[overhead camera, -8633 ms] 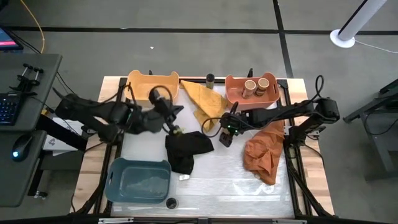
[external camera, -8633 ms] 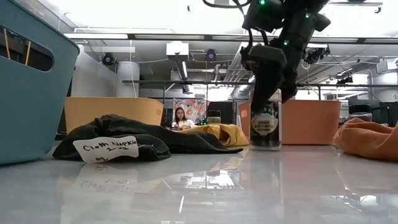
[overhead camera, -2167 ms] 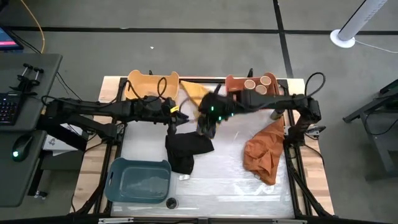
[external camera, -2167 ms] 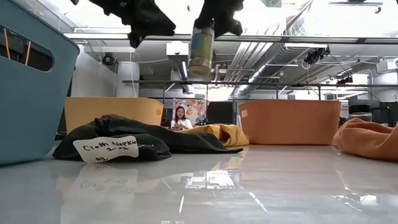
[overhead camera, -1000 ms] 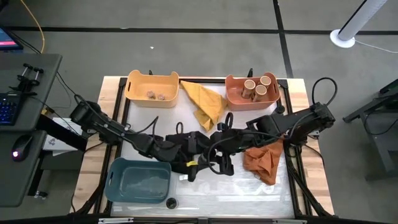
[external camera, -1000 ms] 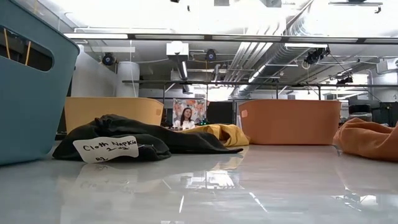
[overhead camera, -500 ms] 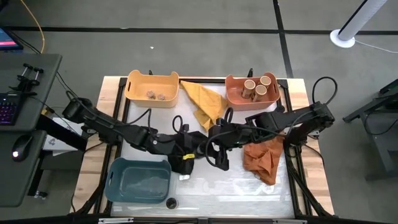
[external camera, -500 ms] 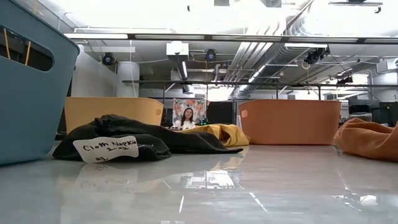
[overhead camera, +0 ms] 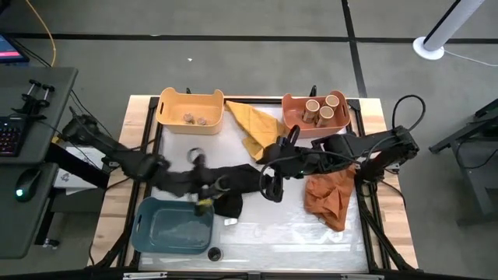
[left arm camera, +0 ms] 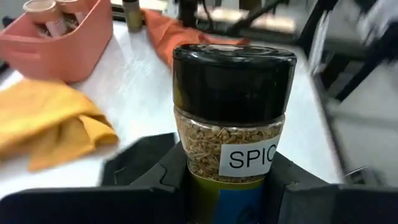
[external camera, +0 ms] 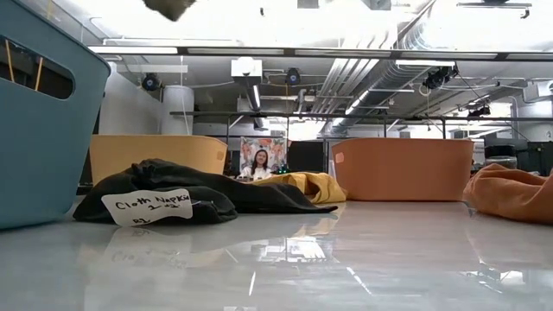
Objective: Sort spices by type
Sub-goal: Put the top black seasoning bottle into the blue bin
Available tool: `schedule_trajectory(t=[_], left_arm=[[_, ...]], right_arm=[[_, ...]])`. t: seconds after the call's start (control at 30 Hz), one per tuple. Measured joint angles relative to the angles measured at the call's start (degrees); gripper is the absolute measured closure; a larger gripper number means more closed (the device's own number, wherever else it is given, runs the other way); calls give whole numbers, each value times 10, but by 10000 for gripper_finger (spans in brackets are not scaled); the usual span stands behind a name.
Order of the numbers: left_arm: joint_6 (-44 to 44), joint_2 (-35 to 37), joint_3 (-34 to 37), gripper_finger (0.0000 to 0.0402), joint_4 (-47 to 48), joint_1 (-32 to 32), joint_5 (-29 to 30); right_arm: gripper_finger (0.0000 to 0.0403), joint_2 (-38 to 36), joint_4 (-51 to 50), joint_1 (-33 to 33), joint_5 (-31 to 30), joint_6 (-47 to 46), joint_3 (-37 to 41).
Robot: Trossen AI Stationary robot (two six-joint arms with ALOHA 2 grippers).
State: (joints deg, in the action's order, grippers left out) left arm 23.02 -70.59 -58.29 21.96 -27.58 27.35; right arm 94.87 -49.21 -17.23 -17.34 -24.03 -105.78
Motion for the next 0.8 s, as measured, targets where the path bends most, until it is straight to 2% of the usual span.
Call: schedule_trajectory(t=[0.07, 0.2, 0.3, 0.37, 0.47, 0.67, 0.8], left_arm=[[61, 44, 61, 307, -45, -50, 54], [179, 110, 194, 310, -181, -182, 216], [227, 115, 266, 310, -266, -271, 336], [245, 103, 284, 311, -281, -308, 379], [258, 77, 286, 311, -275, -330, 373], [263, 22, 286, 311, -279, -357, 280], [262, -24, 286, 311, -275, -375, 283]], right_arm=[[175, 0, -2, 0, -18, 0, 0], [174, 0, -7, 4, -29, -6, 5], [174, 0, -16, 11, -31, -18, 8], [174, 0, -16, 14, -32, -22, 9], [174, 0, -18, 20, -31, -32, 9], [174, 0, -34, 31, -27, -51, 9], [174, 0, -43, 39, -25, -75, 9]])
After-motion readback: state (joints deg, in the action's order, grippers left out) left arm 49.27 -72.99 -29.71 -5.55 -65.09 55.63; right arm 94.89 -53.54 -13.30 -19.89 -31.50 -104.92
